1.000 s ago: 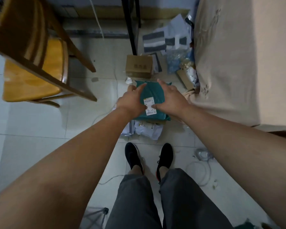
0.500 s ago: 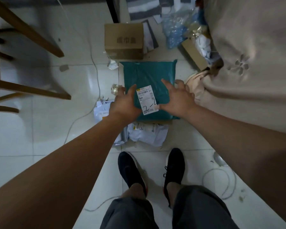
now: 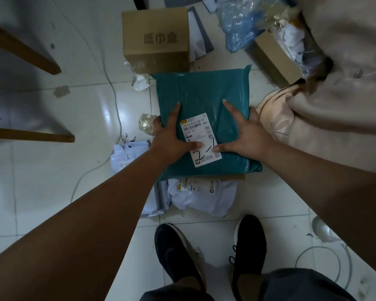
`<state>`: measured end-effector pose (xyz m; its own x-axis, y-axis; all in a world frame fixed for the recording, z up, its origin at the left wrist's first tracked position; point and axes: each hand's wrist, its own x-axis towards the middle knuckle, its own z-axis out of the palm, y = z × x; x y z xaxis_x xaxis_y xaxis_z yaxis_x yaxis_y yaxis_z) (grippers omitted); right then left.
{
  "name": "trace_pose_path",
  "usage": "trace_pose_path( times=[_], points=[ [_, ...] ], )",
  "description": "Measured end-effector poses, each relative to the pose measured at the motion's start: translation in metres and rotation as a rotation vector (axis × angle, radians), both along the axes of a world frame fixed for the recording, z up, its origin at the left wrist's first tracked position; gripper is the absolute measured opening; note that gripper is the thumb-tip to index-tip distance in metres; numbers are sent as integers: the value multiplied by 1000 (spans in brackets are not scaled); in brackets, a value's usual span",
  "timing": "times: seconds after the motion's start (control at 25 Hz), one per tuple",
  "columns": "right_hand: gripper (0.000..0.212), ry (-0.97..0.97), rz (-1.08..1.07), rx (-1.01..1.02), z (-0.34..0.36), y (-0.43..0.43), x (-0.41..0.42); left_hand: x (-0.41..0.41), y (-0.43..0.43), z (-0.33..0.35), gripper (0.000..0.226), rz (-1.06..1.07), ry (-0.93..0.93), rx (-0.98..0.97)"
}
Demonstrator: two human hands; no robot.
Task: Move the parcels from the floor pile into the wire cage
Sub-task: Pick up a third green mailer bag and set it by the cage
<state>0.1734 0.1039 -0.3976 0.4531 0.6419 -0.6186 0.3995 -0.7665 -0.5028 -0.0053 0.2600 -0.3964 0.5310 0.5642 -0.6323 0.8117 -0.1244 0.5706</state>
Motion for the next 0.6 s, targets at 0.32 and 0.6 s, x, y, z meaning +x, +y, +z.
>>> trace_pose_path(
  times=[0.32, 0.6],
  points=[
    [126, 70, -50, 125, 2, 0, -13, 17, -10, 6, 125, 20, 10, 49],
    [129, 56, -65, 108, 73, -5, -44, -9, -11, 83, 123, 6, -6, 57]
  ],
)
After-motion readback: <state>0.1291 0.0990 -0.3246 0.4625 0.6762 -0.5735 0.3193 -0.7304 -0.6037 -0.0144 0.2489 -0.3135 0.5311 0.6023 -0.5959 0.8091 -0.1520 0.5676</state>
